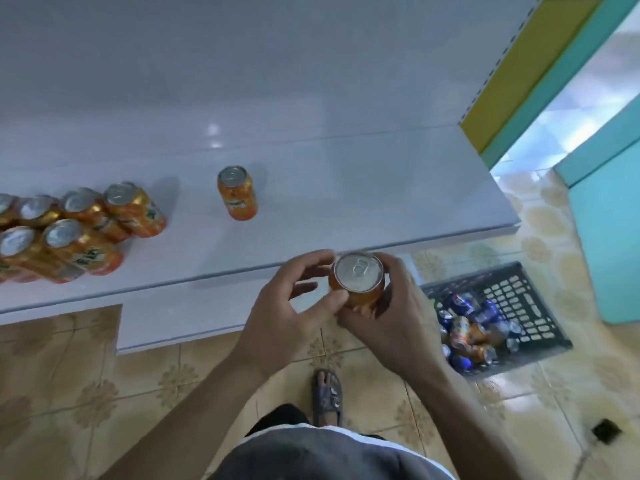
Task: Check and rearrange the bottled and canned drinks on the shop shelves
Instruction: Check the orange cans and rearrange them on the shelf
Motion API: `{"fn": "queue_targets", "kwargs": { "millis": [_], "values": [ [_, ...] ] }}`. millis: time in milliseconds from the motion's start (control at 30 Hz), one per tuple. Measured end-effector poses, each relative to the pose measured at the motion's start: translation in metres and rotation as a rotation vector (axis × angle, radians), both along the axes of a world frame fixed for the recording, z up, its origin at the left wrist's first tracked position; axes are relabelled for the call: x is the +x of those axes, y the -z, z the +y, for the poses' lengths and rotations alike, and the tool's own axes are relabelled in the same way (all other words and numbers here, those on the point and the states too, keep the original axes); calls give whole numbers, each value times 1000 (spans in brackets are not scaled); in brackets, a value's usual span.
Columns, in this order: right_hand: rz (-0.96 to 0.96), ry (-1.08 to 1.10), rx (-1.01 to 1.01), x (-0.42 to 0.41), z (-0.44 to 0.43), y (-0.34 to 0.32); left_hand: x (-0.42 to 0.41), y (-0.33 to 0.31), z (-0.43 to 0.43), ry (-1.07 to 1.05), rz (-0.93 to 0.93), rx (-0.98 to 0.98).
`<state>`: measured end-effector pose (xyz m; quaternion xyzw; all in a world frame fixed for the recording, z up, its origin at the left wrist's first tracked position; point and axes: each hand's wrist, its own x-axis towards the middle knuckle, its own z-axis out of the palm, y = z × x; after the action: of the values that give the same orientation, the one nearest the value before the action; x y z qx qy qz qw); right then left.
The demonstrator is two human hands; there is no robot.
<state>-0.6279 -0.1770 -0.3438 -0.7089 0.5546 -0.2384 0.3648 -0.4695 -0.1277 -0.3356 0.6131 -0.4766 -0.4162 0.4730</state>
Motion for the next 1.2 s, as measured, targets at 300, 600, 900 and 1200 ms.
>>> {"fn": "queue_targets", "kwargs": {
  "millis": [300, 600, 900, 1200],
  "values": [
    [87, 525, 208, -157, 63, 70, -119, 101, -7, 375, -50, 351],
    [125, 637, 398, -302, 33, 137, -242, 153, -22, 504, -139, 579],
    [268, 533, 626, -468, -103, 315, -415, 301, -113, 318, -96, 868],
    [376, 289, 604, -492, -174, 512, -485, 477, -175, 293, -188, 954]
  ]
}}
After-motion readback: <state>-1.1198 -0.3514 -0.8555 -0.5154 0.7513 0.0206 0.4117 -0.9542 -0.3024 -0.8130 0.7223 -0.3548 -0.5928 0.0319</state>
